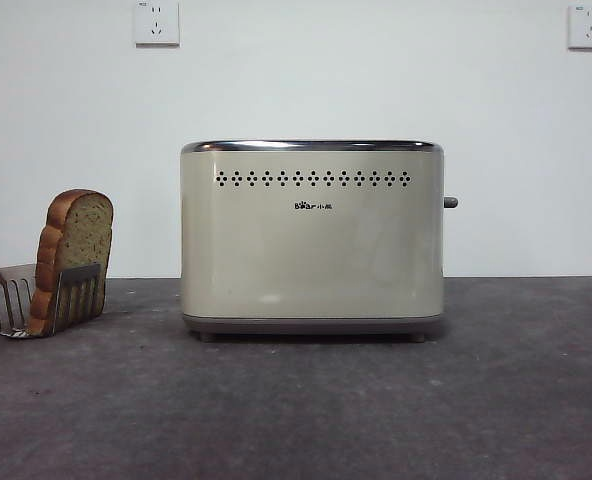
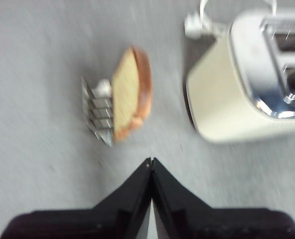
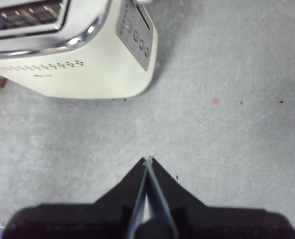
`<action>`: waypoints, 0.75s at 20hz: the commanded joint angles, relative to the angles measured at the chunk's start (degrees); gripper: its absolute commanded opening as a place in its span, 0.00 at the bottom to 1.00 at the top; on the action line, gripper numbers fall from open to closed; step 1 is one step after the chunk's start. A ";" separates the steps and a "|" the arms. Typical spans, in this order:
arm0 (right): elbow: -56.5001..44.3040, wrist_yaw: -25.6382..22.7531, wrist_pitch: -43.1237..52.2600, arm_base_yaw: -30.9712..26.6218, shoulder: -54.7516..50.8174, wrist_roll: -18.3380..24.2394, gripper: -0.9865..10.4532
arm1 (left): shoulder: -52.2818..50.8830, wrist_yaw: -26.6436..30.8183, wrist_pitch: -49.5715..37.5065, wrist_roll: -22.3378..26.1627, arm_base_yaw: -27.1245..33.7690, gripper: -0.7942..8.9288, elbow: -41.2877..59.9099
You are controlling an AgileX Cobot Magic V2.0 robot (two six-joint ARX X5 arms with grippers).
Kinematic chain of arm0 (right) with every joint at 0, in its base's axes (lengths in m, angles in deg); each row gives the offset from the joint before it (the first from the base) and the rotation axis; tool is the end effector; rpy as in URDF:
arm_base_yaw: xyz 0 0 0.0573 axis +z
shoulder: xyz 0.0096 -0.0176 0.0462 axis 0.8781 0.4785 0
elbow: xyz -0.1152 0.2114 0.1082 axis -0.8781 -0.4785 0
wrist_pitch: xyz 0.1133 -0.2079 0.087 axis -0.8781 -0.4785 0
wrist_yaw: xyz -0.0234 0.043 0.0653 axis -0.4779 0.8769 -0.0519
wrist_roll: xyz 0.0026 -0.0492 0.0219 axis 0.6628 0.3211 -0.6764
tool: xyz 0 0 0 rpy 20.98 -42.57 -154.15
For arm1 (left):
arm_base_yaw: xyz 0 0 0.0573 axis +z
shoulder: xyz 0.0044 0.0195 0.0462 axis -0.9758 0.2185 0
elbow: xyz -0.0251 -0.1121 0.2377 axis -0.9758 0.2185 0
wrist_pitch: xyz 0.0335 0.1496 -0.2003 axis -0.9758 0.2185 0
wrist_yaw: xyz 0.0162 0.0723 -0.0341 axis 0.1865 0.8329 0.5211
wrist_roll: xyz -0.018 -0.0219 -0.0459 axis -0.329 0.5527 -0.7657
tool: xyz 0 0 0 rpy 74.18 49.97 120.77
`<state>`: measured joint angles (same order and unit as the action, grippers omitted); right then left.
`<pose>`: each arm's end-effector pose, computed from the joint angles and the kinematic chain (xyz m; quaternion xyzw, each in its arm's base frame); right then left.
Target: Pick up a slice of bread from the rack,put the bread on the toaster,press the button
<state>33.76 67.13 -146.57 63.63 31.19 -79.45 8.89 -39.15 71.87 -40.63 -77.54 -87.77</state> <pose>0.1620 0.0161 0.3444 0.1150 0.4345 0.1481 0.8809 0.2289 -0.0072 0.3927 -0.0667 0.4345 -0.0938 0.8933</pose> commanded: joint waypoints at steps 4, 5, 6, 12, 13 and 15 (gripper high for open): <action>0.09 0.20 0.35 0.02 2.64 1.42 0.09 | 15.63 -0.76 4.85 0.59 -0.98 0.08 -11.06; 0.09 0.22 0.33 0.02 2.91 1.81 0.09 | 18.40 -0.76 5.64 0.37 -1.01 0.09 -13.20; 0.09 0.20 0.33 0.02 3.02 2.12 0.09 | 20.85 -0.59 6.47 0.33 -1.03 0.13 -15.19; 0.09 0.20 0.48 0.02 3.52 2.19 0.09 | 29.81 6.62 5.64 0.28 -4.81 0.54 -22.64; 0.09 0.20 0.46 0.02 3.61 2.19 0.09 | 30.38 8.72 5.29 0.50 -5.81 0.54 -22.93; 0.09 0.20 0.46 0.02 3.65 2.19 0.09 | 31.52 12.57 4.59 0.70 -7.78 0.54 -23.08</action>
<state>33.76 67.13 -146.53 63.63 34.73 -77.92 39.62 -26.89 76.54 -40.31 -85.24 -110.83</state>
